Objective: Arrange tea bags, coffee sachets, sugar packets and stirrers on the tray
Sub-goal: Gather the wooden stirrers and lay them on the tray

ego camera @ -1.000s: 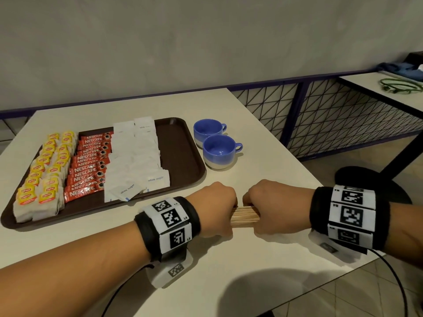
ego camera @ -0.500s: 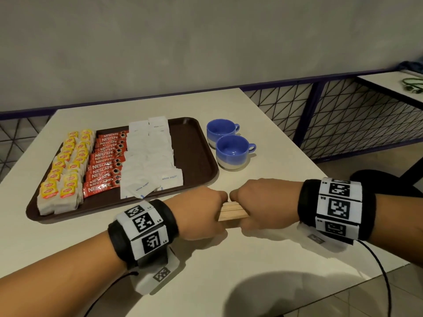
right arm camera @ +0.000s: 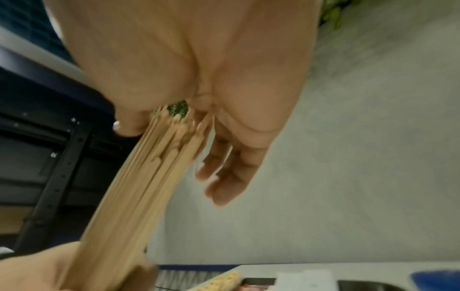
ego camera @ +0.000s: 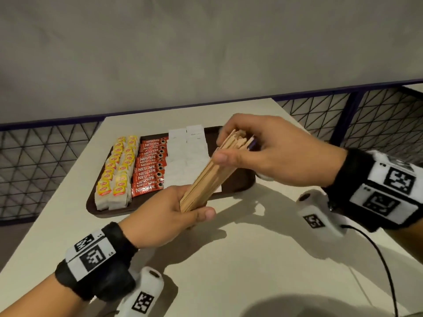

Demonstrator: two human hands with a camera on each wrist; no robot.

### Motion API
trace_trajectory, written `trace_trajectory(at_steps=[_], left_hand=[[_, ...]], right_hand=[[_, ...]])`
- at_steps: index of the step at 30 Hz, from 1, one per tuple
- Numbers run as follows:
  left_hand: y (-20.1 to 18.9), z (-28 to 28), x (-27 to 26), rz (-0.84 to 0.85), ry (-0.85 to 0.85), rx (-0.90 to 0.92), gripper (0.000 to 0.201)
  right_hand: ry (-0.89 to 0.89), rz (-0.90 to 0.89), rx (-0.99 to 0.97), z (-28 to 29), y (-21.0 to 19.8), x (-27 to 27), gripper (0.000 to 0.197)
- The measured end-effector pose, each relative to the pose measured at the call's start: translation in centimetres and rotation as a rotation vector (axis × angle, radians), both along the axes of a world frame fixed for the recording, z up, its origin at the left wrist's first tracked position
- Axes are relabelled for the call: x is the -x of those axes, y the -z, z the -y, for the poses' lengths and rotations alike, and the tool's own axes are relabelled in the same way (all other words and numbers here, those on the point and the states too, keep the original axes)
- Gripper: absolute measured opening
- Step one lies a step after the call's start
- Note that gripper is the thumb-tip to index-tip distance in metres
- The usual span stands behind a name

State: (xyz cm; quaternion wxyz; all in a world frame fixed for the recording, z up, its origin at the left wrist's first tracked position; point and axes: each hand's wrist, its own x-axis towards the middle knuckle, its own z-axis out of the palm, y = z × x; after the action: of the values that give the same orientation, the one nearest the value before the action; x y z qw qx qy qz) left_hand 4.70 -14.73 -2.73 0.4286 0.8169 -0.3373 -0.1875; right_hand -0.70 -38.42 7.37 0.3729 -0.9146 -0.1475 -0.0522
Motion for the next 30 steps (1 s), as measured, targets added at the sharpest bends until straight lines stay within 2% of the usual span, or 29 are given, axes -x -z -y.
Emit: trace_trajectory(at_steps=[4, 9, 13, 14, 17, 20, 21, 23, 24, 25, 27, 30], left_hand=[[0.9, -0.1, 0.1, -0.035, 0.067, 0.074, 0.044], [1.6, 0.2, 0.4, -0.019, 0.041, 0.090, 0.041], [1.8, 0.1, 0.4, -0.023, -0.006, 0.143, 0.060], [1.7, 0.2, 0.4, -0.017, -0.008, 0.164, 0.056], [1.3, 0.6, 0.2, -0.049, -0.064, 0.268, 0.017], [1.3, 0.4, -0.3, 0.036, -0.055, 0.264, 0.019], [1.2, 0.3, -0.4, 0.036, -0.083, 0.265, 0.014], [1.2, -0.2, -0.7, 0.053, -0.122, 0.242, 0.019], [1.3, -0.1, -0.7, 0.053, -0.106, 0.229, 0.016], [1.3, 0.0, -0.5, 0.034, -0.095, 0.217, 0.009], [1.1, 0.4, -0.1, -0.006, -0.080, 0.245, 0.010], [0.5, -0.4, -0.6, 0.004, -0.075, 0.162, 0.037]], right_hand=[[-0.053, 0.115, -0.409, -4.7, 1.4, -0.2, 0.023], [-0.105, 0.082, -0.656, -8.9, 2.8, -0.6, 0.020], [-0.087, 0.245, -0.660, -10.7, 2.9, -0.9, 0.059], [-0.071, 0.252, -0.683, -11.0, 2.9, -1.2, 0.065], [-0.055, 0.169, -0.775, -11.1, 3.3, -2.2, 0.077], [-0.123, 0.020, -0.823, -10.5, 4.3, -2.5, 0.071], [-0.132, -0.029, -0.788, -10.4, 4.6, -2.5, 0.064], [-0.133, -0.097, -0.679, -10.3, 4.9, -2.8, 0.041], [-0.138, -0.118, -0.643, -10.3, 5.0, -2.9, 0.035], [-0.148, -0.123, -0.610, -10.4, 4.9, -3.0, 0.040], [-0.167, -0.091, -0.568, -10.6, 4.6, -3.1, 0.053], [-0.151, -0.056, -0.639, -9.9, 4.2, -3.5, 0.052]])
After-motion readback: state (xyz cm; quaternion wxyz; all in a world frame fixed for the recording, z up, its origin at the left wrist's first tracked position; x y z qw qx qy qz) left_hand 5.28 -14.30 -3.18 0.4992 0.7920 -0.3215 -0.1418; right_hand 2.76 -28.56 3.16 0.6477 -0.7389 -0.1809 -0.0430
